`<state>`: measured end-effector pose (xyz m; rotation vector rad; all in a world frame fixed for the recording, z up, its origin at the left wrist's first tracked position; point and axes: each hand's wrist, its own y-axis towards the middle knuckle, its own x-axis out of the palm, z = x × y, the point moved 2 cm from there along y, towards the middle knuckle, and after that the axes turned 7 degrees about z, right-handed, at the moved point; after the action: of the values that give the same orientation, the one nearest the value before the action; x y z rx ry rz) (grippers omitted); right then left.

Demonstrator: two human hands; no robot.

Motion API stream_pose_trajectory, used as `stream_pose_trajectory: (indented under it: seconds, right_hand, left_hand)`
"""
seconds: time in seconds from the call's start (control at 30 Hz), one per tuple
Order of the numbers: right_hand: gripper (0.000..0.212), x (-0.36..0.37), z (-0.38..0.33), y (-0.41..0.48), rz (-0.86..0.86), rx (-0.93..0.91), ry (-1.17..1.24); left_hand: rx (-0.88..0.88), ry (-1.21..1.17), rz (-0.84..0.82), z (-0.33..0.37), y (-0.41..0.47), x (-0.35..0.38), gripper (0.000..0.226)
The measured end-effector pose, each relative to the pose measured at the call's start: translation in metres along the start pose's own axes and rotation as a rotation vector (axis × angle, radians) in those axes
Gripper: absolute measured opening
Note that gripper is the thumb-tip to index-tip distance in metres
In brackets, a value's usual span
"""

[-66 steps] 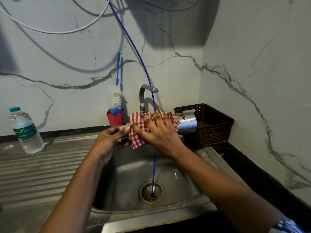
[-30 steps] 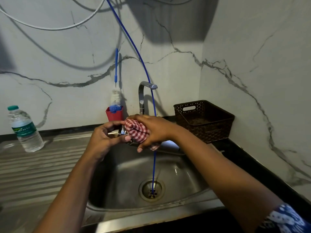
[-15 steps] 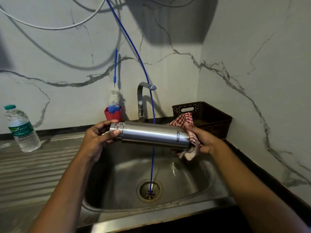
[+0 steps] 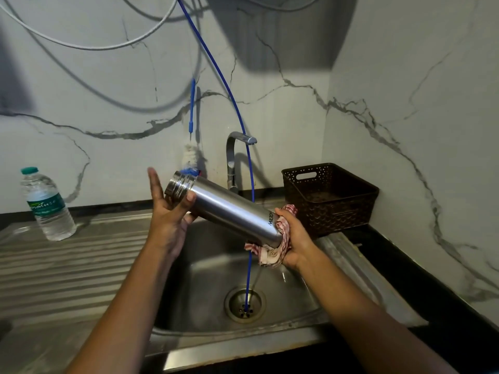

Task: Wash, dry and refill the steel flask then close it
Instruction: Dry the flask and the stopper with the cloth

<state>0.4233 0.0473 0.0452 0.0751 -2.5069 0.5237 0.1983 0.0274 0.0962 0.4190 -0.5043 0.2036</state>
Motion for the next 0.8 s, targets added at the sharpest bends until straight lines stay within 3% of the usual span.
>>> stream_pose_trajectory:
  seconds: [0.1,0.2,0.4,0.53,0.7,0.8]
  right_hand:
    - [0.044,0.003,0.004,0.001,0.003,0.048,0.012]
    - [0.044,0.01,0.014,0.004,0.004,0.076,0.003]
    - [0.036,0.01,0.028,0.011,0.185,-0.005,-0.218]
    - [0.041,0.006,0.027,0.011,0.271,-0.16,-0.48]
    - [0.059,0.015,0.042,0.009,0.035,-0.022,-0.226]
    - [0.049,0.012,0.045,0.014,0.071,-0.006,-0.306]
  left_hand:
    - [-0.095,-0.069,0.025,-0.013,-0.005,0.003,0.143]
    - [-0.146,-0.003,0.012,-0.017,-0.013,0.009,0.112]
    - [0.005,0.177,0.142,-0.019,-0.018,0.018,0.064]
    - [-0.002,0.152,0.218,-0.017,-0.011,0.009,0.066]
    - [-0.077,0.06,0.223,-0.019,-0.011,0.005,0.088]
    - [-0.05,0.15,0.238,-0.021,-0.013,0.007,0.075]
